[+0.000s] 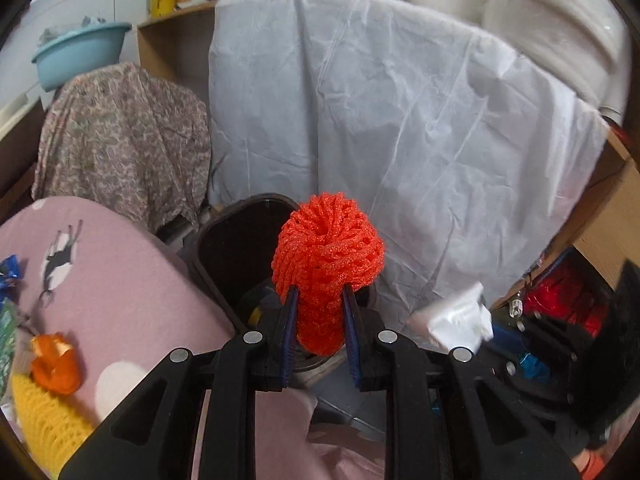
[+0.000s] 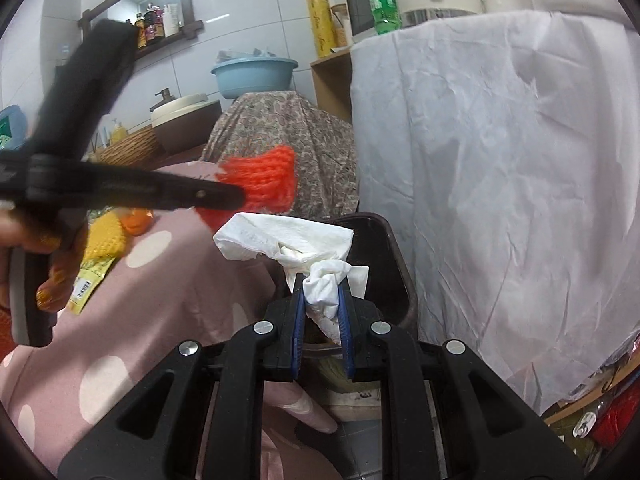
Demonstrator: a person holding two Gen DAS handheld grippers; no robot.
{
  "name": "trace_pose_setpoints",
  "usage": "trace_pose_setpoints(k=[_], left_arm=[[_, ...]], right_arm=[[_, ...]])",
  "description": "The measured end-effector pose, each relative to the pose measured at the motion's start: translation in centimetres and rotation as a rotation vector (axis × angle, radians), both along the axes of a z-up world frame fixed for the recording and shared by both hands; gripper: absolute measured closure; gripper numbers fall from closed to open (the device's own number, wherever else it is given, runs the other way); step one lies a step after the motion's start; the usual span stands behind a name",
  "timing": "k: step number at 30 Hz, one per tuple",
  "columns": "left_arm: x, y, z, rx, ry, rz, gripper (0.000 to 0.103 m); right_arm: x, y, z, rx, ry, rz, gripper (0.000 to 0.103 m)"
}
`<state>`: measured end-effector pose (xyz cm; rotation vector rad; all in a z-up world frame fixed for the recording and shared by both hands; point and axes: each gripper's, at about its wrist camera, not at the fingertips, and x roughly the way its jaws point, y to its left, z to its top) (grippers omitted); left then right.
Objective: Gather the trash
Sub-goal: 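Carry the red net and white tissue over the bin with both grippers, then open the left gripper to drop the red net while the right gripper drops the tissue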
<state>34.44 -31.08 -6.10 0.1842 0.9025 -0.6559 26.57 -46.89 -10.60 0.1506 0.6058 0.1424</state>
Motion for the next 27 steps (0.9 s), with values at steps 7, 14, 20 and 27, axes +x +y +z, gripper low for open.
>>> trace_pose_setpoints(k=[7,14,20,27], left_arm=[[4.0,-3.4,-2.9,0.056,0.067,0.024,0.082],[6.6,-4.6,-4.6,0.061,0.128,0.081,0.051],[6.6,-3.8,-3.4,-0.029,0.138,0.100,0.033],[4.9,-2.1,-2.0,-0.045,0.071,0.085,0.029]], right_arm=[[1.0,-1.6,-1.7,0.003,0.037,-0.021,0.087],[2.5,-2.0,-3.4,0.009,0.074,-0.017,0.087],[4.3,-1.7,-5.0,0.006,0.104,-0.004,0.087],[7.0,-0.5,-6.4,-0.001,0.134,0.020,0.087]])
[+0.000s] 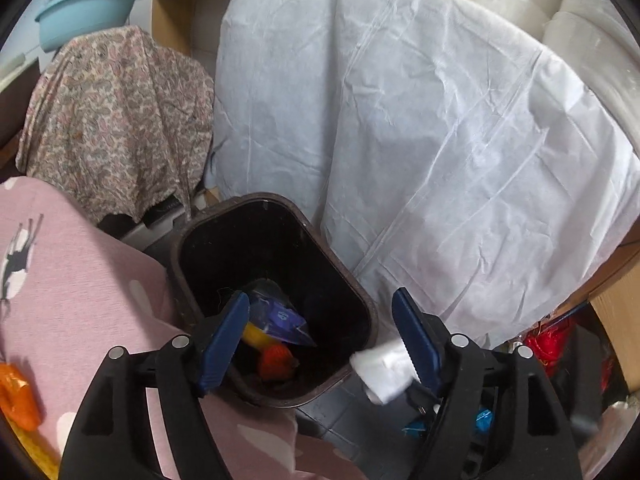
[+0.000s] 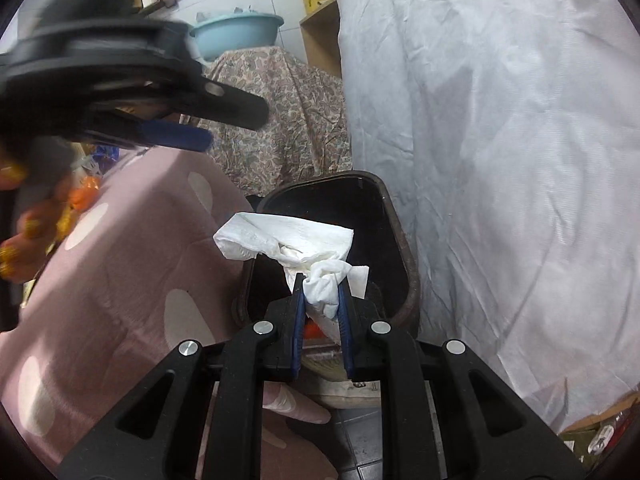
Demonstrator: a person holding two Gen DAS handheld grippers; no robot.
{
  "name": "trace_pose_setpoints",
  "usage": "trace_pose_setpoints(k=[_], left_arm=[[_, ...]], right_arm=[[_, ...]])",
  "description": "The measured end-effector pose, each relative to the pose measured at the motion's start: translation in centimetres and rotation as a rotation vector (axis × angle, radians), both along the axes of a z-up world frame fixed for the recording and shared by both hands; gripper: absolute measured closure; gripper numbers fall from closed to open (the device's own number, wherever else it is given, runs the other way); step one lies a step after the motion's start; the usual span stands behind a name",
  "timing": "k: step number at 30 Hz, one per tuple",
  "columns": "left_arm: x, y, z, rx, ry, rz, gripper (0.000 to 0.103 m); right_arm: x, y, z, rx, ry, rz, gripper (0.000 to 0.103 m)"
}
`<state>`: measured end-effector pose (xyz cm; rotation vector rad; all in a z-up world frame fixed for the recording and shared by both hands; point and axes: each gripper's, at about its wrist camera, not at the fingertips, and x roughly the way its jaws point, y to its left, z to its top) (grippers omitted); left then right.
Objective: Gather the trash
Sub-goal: 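Open the left gripper to drop the red net while the right gripper drops the tissue, then move both grippers back over the table toward the remaining trash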
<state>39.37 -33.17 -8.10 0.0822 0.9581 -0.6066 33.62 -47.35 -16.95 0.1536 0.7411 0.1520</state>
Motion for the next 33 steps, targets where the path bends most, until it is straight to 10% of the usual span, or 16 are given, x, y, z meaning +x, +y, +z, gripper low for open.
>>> trace_pose_setpoints(k=[19,21,26,33], left_arm=[[-1.9,4.6,2.9,-0.015,-0.122,0.024,0.022],[-2.2,5.2,3.2,-0.024,-0.132,0.030,0.021],[-3.0,6.8,4.0,-0.039,-0.153,0.042,0.017],[-4.9,10.3,4.6,-0.059,-0.169,0.060,0.014]], right_arm=[[8.2,1.3,-5.4,-0.018,0.098,-0.043,0.086],[8.6,1.6,-5.7,-0.032,0.102,-0.034,0.081],[8.5,2.2,-5.7,-0.059,0.079,-0.063,0.031],[5.6,3.7,-2.9,-0.020,0.026,-0.060,0.029]])
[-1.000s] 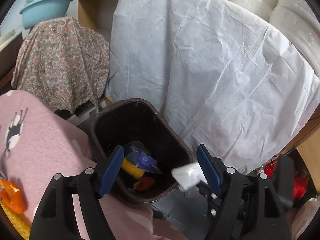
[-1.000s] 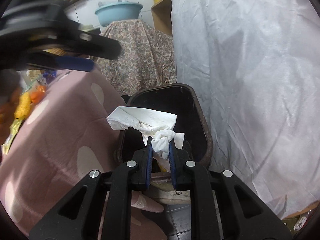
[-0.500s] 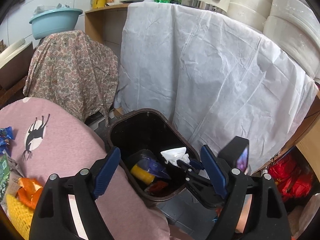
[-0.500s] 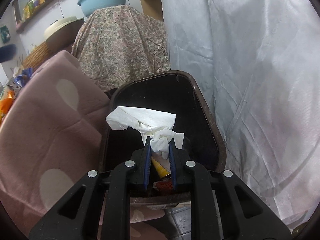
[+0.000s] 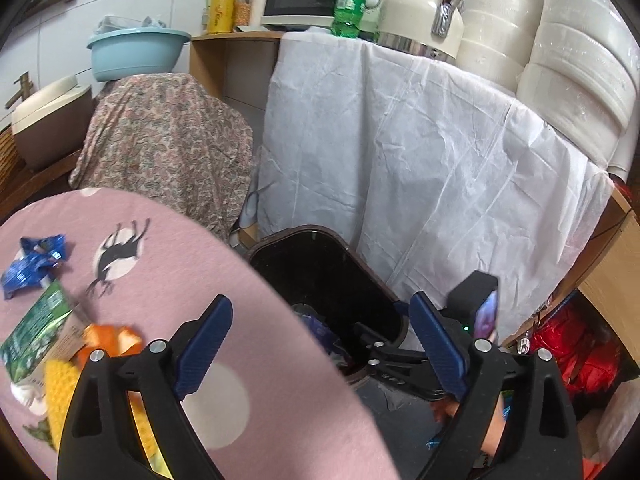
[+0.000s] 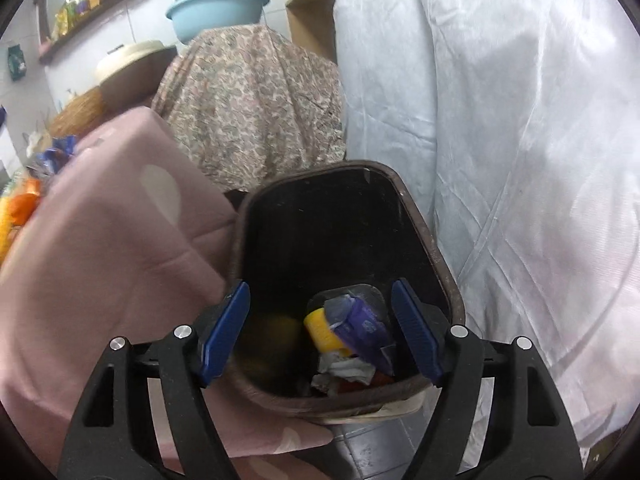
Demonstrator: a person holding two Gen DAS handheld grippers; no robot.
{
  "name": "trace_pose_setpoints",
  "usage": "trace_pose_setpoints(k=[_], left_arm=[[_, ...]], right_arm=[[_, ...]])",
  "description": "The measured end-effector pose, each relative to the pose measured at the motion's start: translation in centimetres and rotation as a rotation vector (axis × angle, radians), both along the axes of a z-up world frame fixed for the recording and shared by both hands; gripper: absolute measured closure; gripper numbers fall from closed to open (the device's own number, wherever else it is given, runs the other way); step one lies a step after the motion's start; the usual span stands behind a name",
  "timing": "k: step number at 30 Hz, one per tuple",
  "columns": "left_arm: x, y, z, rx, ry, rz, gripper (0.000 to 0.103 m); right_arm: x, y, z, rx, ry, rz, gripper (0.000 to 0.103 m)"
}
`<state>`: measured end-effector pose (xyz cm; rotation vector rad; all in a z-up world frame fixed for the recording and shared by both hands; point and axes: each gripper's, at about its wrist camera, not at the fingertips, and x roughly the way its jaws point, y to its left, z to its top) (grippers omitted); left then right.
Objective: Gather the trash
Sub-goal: 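Move both grippers back over the table toward the remaining trash, then close the left gripper on the yellow foam fruit net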
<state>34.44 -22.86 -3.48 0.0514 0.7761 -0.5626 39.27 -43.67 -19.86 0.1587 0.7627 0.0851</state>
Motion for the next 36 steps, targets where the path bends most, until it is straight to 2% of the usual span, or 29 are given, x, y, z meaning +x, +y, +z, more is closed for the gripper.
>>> trace_pose_setpoints(k=[7,12,17,21,26,29,36], left_arm=[[-3.4,6.2,1.2,-0.028,-0.038,0.052,0.011],[-6.5,11.7,1.9,-0.018,-0.087,0.141,0.009],[-9.2,16.8,1.2,0.018,-0.091,0.250,0.008],[-10.4,19.2,0.1,0.029,-0.068,0.290,0.008],[-10.3,19.7,-0.9,0.027,-0.041,0.269,0.008],[-9.7,18.1,-1.3,0.081,-0.045,0.208,0.008],[-7.5,12.7,-2.6,0.269,-0.097,0.106,0.008]], right_arm=[[-4.4,1.6,4.9,0.035,-0.070,0.051,0.025],[-7.7,4.1,8.7,0.035,-0.125,0.133,0.024],[-10.3,7.3,11.2,0.037,-0.150,0.231,0.021],[-11.7,10.3,12.6,0.038,-0.157,0.297,0.020],[-13.3,13.2,12.9,0.007,-0.160,0.334,0.019],[-14.2,14.2,12.9,-0.020,-0.161,0.343,0.018],[-15.6,13.2,13.6,-0.055,-0.178,0.301,0.018]])
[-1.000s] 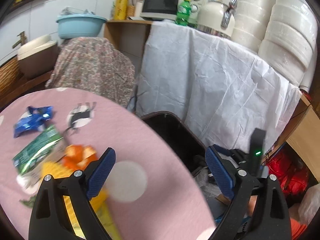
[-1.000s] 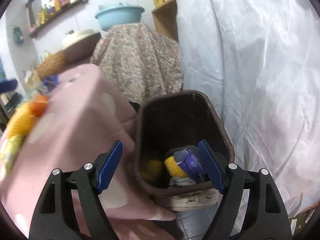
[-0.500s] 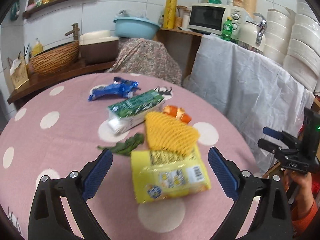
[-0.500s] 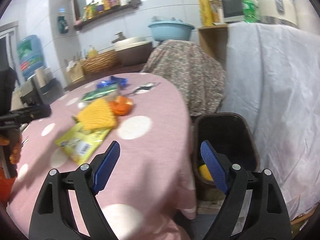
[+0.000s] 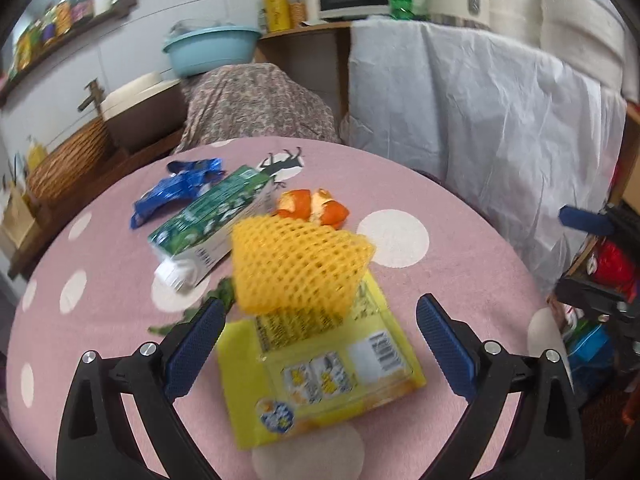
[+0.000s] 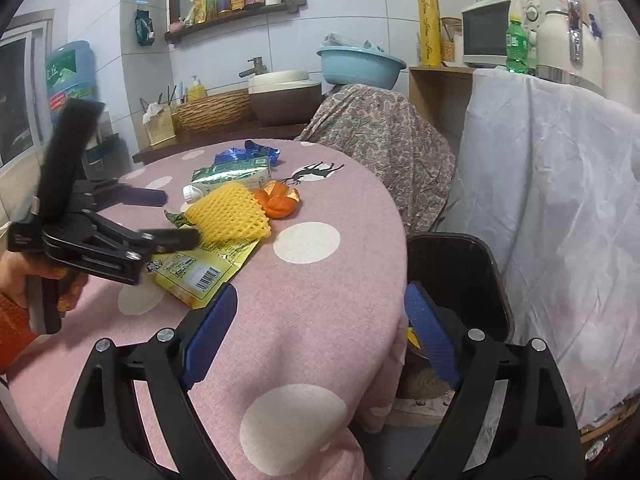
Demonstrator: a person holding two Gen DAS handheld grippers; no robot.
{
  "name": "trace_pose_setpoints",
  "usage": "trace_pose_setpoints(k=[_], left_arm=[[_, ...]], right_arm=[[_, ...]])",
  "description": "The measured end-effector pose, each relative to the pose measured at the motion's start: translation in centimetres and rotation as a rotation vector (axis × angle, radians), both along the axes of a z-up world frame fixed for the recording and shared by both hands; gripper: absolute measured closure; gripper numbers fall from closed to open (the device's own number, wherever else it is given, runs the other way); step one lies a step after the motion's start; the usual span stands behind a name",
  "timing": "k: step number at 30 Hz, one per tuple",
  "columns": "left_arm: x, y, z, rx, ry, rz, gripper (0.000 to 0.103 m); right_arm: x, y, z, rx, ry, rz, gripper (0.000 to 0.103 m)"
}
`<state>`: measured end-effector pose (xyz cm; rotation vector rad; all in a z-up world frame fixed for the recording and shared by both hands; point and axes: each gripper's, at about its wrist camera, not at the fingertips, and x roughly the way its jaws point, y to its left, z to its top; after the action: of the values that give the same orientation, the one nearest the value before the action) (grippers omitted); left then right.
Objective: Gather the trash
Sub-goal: 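Close the left gripper on the yellow foam fruit net, then grasp the orange peel with the right gripper while the left gripper holds the yellow net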
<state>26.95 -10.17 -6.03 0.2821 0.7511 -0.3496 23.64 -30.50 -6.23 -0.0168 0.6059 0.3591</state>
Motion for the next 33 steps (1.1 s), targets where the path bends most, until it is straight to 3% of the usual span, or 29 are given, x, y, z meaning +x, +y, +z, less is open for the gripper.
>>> trace_pose_setpoints(k=[6,8,17,33], left_arm=[[1.9,-3.6,-1.4,0.143,-0.006,-0.036,0.023],[3.0,-3.8,-2.0,0.149,0.023,-0.019,0.037],[3.8,-1.6,-1.5,0.013,0.058,0.058,0.090],[-0.1,4.1,2.5,-0.233,-0.011,0.110,0.093]], right_arm=[[-0.4,-2.2,0.1,0.041,0.019,-0.039,0.018],[-0.5,-2.7,0.0,0.057,0.024,-0.047,0.018],[-0.3,-2.9,-0.3,0.064,0.025,-0.046,0.018],[1.7,2.0,-0.6,0.077,0.058,0.089,0.018]])
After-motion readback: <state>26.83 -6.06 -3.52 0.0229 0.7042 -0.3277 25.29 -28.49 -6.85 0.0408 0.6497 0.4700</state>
